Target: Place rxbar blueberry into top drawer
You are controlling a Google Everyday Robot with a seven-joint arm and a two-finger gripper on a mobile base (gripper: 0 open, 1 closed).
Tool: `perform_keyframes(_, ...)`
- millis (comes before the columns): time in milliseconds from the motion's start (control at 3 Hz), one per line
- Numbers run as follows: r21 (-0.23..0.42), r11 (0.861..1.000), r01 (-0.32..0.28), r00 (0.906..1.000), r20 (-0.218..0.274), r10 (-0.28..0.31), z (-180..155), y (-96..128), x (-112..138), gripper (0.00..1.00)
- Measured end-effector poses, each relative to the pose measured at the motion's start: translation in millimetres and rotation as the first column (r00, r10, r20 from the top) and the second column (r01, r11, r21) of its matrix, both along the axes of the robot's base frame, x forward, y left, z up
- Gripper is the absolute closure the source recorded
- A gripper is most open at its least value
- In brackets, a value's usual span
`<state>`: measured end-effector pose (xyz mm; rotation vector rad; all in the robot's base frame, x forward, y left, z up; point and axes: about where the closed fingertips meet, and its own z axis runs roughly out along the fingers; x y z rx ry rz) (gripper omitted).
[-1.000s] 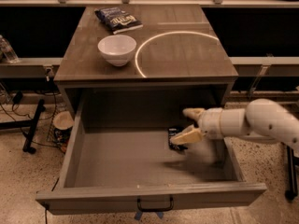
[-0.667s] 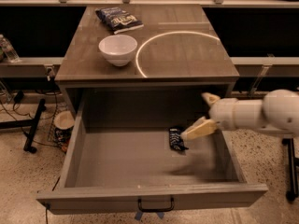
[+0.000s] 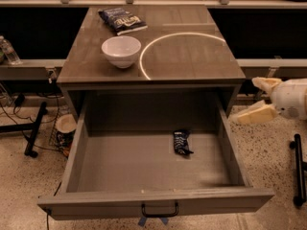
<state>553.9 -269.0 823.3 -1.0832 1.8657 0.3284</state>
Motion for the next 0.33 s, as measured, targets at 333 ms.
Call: perform_keyframes(333,0.004,1.000,-0.006,1.0000,0.001,0.006,0.2,2.9,1.8,0.10)
